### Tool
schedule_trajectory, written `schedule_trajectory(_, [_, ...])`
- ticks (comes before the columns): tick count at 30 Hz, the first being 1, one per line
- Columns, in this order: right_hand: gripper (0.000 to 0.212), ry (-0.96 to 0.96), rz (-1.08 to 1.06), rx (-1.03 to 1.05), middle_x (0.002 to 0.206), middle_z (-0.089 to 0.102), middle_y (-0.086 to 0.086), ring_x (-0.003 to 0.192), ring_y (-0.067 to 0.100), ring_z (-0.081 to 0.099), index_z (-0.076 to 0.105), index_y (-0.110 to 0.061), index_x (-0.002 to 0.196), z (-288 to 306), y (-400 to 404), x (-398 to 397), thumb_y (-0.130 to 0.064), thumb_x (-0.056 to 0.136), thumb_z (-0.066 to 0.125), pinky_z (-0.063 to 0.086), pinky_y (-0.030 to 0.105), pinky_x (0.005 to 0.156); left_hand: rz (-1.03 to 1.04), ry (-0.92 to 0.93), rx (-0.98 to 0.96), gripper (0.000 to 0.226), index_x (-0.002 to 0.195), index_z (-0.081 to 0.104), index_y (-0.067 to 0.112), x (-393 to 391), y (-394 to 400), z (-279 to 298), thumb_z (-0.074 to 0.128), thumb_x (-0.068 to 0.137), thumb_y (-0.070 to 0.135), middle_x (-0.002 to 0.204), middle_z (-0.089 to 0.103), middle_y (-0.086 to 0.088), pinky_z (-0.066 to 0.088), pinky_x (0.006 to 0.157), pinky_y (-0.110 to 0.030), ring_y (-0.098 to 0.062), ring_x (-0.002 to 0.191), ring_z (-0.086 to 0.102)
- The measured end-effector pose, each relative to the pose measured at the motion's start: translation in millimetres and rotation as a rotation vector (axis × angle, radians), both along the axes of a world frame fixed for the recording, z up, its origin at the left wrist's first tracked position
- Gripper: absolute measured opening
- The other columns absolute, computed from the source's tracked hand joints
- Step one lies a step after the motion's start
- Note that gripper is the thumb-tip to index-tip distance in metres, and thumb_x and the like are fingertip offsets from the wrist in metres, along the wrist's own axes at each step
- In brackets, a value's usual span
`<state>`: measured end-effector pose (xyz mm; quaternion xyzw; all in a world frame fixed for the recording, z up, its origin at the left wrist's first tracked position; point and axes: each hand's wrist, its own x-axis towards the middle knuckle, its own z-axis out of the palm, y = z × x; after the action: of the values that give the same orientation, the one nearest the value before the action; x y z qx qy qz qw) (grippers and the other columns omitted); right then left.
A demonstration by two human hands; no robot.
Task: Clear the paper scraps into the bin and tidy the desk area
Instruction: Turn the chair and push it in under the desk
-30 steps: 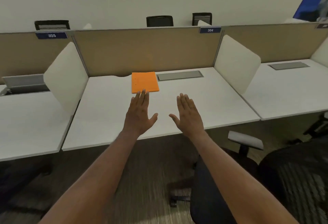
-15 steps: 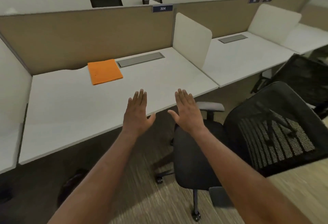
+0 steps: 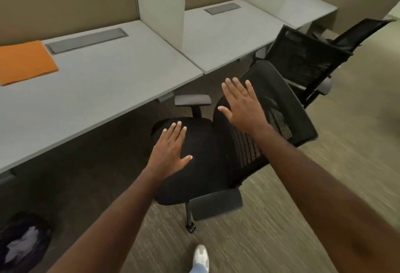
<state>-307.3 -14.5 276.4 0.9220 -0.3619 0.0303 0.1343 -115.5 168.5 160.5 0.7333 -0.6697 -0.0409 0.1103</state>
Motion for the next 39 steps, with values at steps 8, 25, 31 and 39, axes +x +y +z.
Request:
schedule_trajectory(8, [0.073,0.324,0.156,-0.143,0.161,0.03,0.01,0.15,0.029,0.024,0.031,-0.012,0.153,65.0,-136.1,-138.9,-0.02,0.087,0.062,0.017,0.049,0.122,-0.062,0.143,0.254,0.107,0.158,-0.003,0.012,-133.3,-53.1,-75.2,0.045,0.086,0.075,0.168,-0.005,-0.007,0.001,0.126,-0.04,-0.021,0.155,-0.007])
schedule_trajectory(25, [0.123,0.749,0.404,-0.056,0.167,-0.006,0.003,0.153,0.025,0.001,-0.013,-0.034,0.156,5.3,-239.9,-231.0,-0.029,0.075,0.08,0.015,0.041,0.121,-0.108,0.146,0.714,0.115,0.155,0.012,0.011,-233.2,-46.5,-199.3,0.08,0.071,0.051,0.155,0.031,-0.013,0.023,0.117,-0.058,-0.035,0.139,0.035])
schedule_trajectory(31, [0.101,0.572,0.469,0.009,0.167,-0.001,0.005,0.153,0.031,-0.002,0.014,-0.036,0.157,-18.9,-230.4,-215.1,-0.014,0.078,0.073,0.02,0.055,0.12,-0.115,0.142,0.697,0.096,0.146,0.027,0.011,-226.1,-51.4,-216.3,0.077,0.073,0.047,0.143,0.043,-0.014,0.037,0.105,-0.049,-0.033,0.126,0.045])
schedule_trajectory(39, [0.085,0.391,0.507,0.182,0.164,0.019,0.004,0.153,0.034,-0.002,0.043,-0.036,0.147,-23.6,-215.4,-202.6,-0.011,0.073,0.078,0.01,0.062,0.119,-0.152,0.124,0.701,0.099,0.141,0.032,0.01,-215.9,-48.8,-218.7,0.082,0.066,0.05,0.136,0.049,-0.015,0.043,0.099,-0.05,-0.035,0.119,0.052])
